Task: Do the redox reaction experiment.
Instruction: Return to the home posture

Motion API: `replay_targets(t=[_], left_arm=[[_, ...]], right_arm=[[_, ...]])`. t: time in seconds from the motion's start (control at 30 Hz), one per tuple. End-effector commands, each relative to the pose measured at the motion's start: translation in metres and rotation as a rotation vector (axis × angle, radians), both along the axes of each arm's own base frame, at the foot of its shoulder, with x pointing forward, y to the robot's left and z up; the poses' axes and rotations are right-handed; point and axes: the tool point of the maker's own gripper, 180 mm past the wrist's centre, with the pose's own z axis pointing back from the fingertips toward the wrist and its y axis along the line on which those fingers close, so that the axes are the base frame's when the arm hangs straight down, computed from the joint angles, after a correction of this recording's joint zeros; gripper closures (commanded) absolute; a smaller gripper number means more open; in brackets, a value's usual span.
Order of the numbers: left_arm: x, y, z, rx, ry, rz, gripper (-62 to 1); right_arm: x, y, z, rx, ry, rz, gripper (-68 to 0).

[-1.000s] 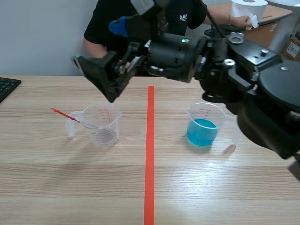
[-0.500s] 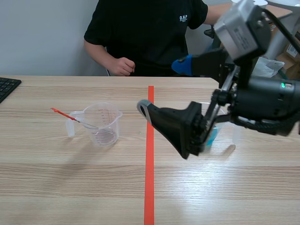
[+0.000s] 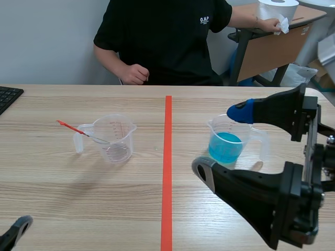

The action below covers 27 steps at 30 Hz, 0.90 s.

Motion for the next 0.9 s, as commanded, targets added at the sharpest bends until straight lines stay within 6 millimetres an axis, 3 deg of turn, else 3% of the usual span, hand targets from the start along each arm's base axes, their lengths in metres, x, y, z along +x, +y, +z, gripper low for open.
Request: replay_targets(t=[0.0,0.57,0.87], left_arm=[[0.002,-0.003,0.008,-0.028,-0.026,0.004,-62.3],[0.030,-0.014,0.022,0.000,-0.130,-0.031,-62.3],[0.043,-0.018,0.033,-0.010,-0.182,-0.049,-62.3]], right_arm=[[0.007,-0.001,0.011,0.024,-0.037,-0.011,-67.9],[0.031,-0.019,0.010,-0.029,-0.091,-0.168,-67.9],[0.032,-0.020,0.010,-0.032,-0.094,-0.176,-67.9]])
